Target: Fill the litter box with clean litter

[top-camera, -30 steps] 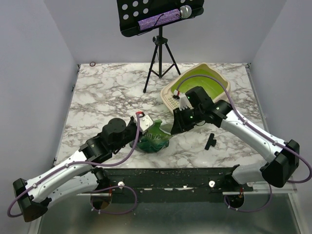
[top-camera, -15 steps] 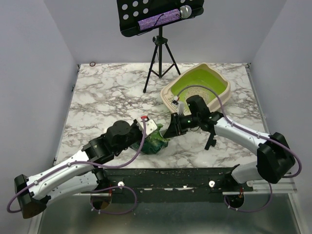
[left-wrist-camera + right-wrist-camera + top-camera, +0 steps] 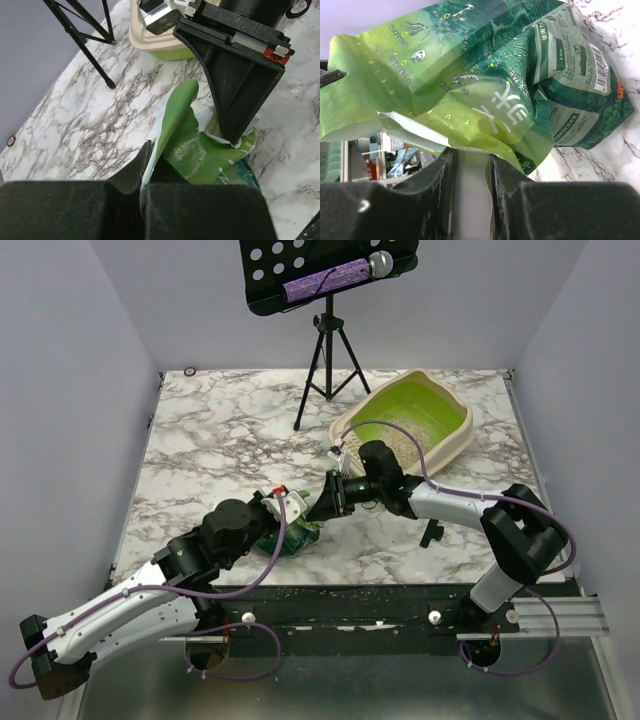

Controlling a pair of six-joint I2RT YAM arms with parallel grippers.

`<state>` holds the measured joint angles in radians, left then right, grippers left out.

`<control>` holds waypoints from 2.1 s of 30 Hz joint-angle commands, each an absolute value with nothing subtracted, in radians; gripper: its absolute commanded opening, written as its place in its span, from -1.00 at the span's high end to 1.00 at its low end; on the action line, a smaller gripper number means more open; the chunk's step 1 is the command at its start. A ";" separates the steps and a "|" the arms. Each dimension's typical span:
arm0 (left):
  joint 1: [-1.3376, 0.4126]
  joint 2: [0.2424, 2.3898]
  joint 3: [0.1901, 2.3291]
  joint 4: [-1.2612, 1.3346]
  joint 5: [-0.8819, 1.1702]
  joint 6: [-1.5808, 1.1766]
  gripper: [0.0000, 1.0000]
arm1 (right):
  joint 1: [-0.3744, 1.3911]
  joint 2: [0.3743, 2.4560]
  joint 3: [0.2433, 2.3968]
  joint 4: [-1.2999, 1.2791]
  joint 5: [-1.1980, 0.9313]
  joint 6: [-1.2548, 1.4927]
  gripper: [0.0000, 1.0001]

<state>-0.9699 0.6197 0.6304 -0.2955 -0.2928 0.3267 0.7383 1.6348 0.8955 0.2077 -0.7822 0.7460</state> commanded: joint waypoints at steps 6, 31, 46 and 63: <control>-0.968 0.710 0.664 -0.336 -0.298 0.298 1.00 | 0.752 1.632 0.787 0.609 -0.865 0.977 0.99; -1.005 0.615 0.525 -0.134 -0.147 0.319 1.00 | 0.535 1.275 0.511 0.666 -0.965 1.098 0.99; -1.031 0.640 0.492 -0.066 -0.178 0.336 1.00 | 0.356 1.036 0.376 0.526 -0.988 1.118 0.99; -1.045 0.575 0.457 0.040 -0.296 0.348 1.00 | 0.250 0.816 0.232 0.400 -0.985 1.124 0.99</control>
